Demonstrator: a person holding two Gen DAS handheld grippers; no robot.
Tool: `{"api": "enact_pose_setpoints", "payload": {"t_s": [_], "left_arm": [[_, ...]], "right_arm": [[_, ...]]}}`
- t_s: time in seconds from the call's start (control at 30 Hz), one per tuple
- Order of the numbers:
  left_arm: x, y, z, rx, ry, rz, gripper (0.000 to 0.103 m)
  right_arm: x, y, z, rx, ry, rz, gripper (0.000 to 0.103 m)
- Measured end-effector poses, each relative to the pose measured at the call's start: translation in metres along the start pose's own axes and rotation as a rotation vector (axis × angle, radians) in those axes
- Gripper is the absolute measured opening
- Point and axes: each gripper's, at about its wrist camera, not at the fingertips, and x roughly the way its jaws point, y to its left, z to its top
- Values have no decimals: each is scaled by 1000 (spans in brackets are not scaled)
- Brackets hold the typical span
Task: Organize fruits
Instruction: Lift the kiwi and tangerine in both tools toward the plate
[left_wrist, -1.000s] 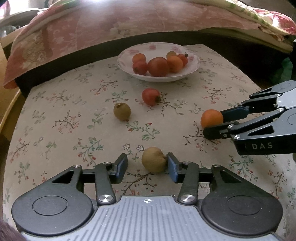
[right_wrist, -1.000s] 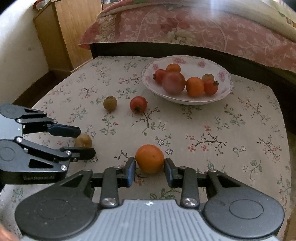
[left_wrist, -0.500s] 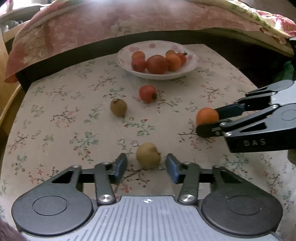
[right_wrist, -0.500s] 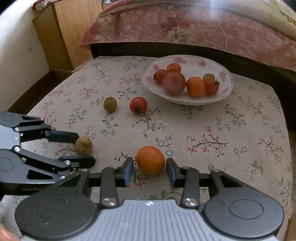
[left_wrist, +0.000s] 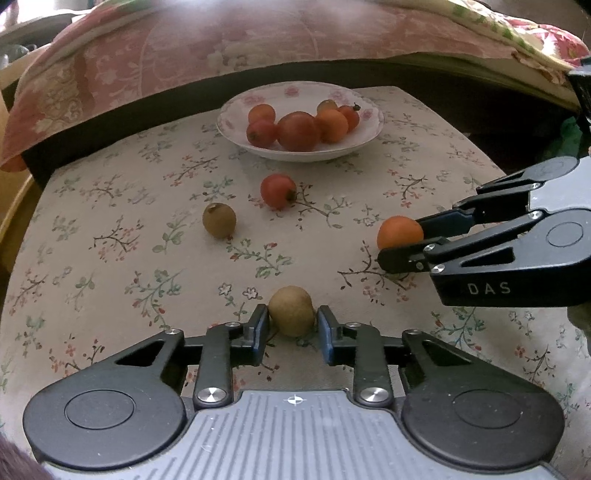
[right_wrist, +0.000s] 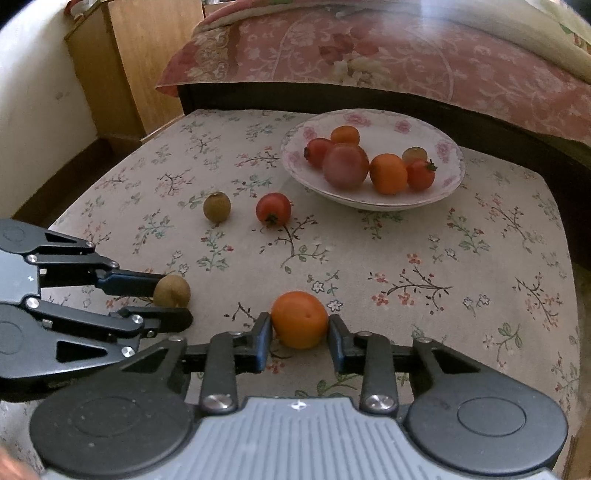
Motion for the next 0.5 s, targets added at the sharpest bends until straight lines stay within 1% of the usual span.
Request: {"api": "enact_pose_setpoints", "payload": {"t_s": [0.2,0.37,0.5], "left_arm": [[0,1,5,-3,-14,-12,35],[-5,3,16,-15,-57,-13,35],[-4,6,22,-34,-73,-12,35]], "right_arm": [[-5,2,3,-2,-18,7,33],[-8,3,7,1,-31,8,33],[-11,1,10,18,-46,12,33]]}}
